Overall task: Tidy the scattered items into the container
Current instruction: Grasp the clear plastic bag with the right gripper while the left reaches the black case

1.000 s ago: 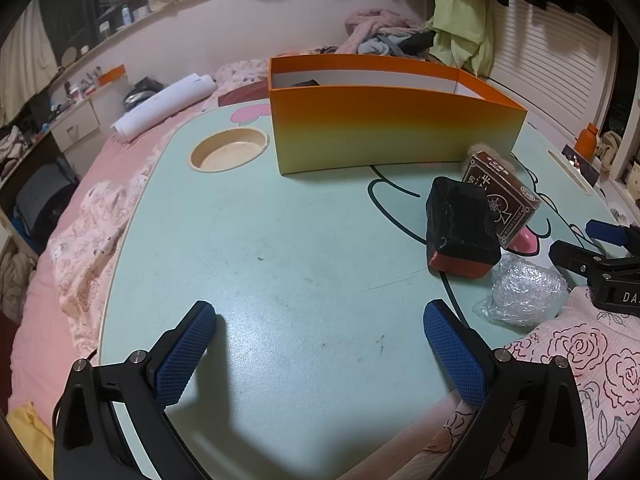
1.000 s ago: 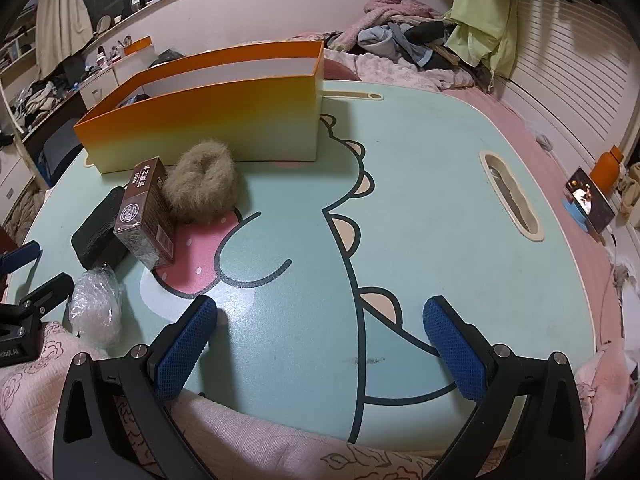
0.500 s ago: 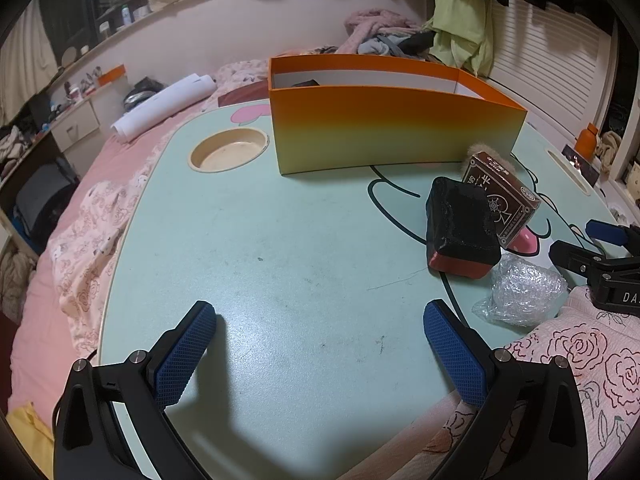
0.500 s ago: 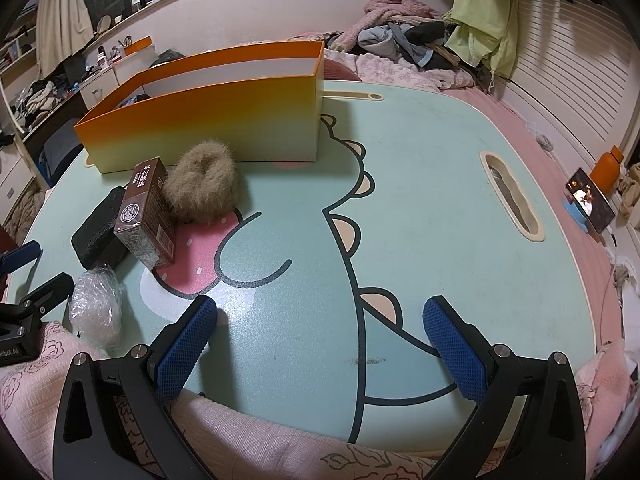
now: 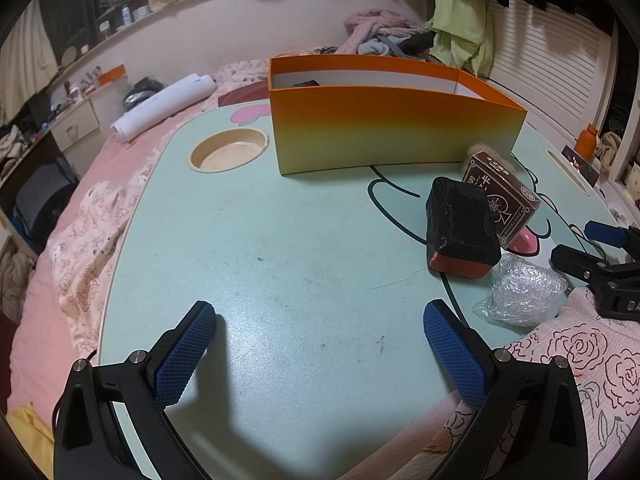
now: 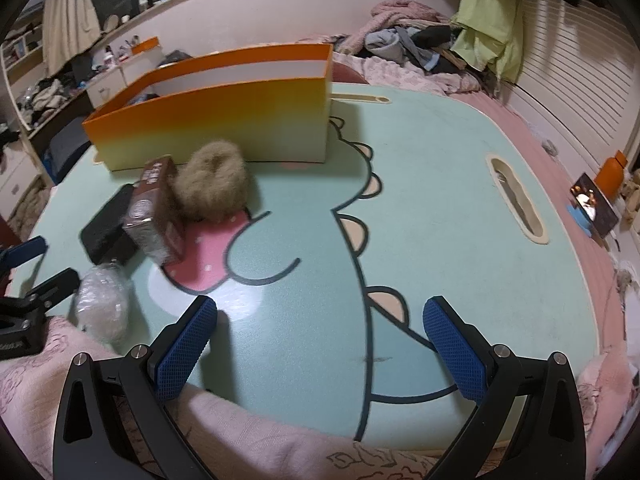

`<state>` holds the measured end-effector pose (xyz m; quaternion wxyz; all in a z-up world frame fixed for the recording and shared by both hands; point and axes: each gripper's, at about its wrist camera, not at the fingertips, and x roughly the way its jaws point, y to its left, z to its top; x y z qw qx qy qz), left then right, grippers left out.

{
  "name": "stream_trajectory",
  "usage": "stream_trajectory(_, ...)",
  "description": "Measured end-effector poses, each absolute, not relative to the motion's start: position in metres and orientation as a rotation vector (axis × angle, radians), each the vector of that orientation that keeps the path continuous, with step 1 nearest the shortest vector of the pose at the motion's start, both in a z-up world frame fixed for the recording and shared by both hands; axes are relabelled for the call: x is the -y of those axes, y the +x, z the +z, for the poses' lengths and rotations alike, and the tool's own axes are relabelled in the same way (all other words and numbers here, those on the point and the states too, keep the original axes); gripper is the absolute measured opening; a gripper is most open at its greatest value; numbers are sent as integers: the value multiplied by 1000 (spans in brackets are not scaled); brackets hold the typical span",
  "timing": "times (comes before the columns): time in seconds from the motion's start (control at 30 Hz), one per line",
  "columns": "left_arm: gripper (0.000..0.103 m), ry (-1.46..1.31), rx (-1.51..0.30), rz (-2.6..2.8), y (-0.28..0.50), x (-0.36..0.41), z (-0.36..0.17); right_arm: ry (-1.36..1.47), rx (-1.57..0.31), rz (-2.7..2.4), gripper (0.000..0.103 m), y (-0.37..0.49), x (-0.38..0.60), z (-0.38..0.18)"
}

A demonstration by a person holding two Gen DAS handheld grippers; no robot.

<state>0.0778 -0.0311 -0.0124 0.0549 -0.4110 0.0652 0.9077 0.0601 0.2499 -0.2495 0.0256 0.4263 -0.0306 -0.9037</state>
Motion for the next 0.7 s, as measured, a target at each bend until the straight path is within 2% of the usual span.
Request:
stream_trajectory(0.2, 103, -1248, -198, 2756, 78, 31, -12, 1138, 106, -2744, 102, 73, -241, -233)
stream_trajectory(0.37, 103, -1246, -197, 2757, 78, 31, -13, 1042, 18, -2547, 91, 80, -205, -214)
stream_trajectory(0.47, 103, -1247, -197, 2757, 78, 31, -13, 1074, -64, -2451, 79, 75, -183, -214)
stream_trajectory(0.53, 103, -1246, -197, 2756, 78, 32, -13, 1140, -82, -2386, 64, 63, -171, -220)
stream_trajectory(0.6, 103, -1247, -197, 2756, 79, 32, -13, 1219, -90, -2330, 57, 52, -164, -231)
stream_trajectory(0.7, 103, -1245, -196, 2757, 78, 32, -13, 1226, -127, -2339, 32, 52, -158, -234)
